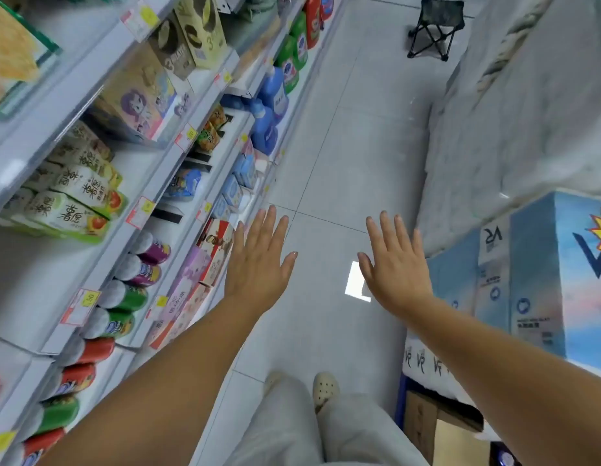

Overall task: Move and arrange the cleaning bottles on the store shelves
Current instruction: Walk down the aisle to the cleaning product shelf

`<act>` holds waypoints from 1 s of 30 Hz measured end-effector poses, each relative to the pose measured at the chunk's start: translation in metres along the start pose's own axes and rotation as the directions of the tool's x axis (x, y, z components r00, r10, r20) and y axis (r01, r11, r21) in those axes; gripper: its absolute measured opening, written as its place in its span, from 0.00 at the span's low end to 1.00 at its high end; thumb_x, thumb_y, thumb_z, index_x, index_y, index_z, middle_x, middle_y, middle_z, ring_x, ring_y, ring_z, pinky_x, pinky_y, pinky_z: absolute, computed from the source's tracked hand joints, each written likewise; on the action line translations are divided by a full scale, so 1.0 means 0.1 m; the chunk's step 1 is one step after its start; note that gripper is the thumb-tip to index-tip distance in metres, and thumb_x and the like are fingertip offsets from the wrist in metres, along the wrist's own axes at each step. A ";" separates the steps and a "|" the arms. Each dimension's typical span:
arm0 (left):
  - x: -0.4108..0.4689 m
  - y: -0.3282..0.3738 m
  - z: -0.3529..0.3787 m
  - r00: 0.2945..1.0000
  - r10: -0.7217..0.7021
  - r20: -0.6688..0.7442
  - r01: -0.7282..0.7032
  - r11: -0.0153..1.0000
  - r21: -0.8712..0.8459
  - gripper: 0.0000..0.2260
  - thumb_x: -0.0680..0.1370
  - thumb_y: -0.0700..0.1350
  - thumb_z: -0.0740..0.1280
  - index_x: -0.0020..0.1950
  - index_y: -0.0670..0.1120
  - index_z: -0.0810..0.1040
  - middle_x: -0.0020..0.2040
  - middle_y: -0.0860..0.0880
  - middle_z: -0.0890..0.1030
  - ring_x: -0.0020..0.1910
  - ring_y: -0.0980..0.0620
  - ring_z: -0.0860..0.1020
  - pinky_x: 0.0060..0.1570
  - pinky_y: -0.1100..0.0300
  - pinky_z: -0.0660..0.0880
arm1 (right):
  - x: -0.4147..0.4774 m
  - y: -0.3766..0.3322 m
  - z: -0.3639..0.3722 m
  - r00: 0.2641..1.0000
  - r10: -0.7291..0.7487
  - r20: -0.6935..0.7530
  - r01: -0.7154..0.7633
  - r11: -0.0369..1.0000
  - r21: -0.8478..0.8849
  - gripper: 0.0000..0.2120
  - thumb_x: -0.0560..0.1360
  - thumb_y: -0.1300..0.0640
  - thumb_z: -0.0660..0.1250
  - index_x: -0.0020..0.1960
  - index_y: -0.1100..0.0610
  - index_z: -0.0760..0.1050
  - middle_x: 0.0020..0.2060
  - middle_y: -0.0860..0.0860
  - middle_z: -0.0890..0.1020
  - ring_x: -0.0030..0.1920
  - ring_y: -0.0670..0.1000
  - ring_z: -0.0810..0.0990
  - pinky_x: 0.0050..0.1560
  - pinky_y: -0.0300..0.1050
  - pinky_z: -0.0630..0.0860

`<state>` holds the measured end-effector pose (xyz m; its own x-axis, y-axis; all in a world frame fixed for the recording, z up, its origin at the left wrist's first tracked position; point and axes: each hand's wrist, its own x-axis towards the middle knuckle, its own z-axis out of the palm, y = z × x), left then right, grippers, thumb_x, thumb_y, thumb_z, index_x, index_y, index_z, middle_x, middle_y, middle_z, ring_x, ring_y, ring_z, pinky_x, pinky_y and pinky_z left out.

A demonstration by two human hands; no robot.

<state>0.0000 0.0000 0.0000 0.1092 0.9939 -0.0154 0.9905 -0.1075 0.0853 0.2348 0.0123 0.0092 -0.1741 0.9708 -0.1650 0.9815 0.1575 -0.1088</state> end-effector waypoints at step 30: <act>5.75 0.14 -0.16 0.964 0.261 -0.059 -0.262 0.965 -0.001 0.28 0.78 0.57 0.51 0.75 0.46 0.53 0.77 0.46 0.53 0.75 0.49 0.50 0.72 0.49 0.43 | 4.67 1.53 -0.90 0.968 0.245 -0.055 -0.243 0.969 0.050 0.32 0.77 0.41 0.40 0.77 0.55 0.52 0.76 0.58 0.57 0.76 0.60 0.52 0.74 0.61 0.50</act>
<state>0.0753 0.5706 0.0084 0.3588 0.9310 0.0667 0.9274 -0.3637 0.0873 0.3110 0.5059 0.0037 0.0766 0.9882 -0.1328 0.9892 -0.0920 -0.1139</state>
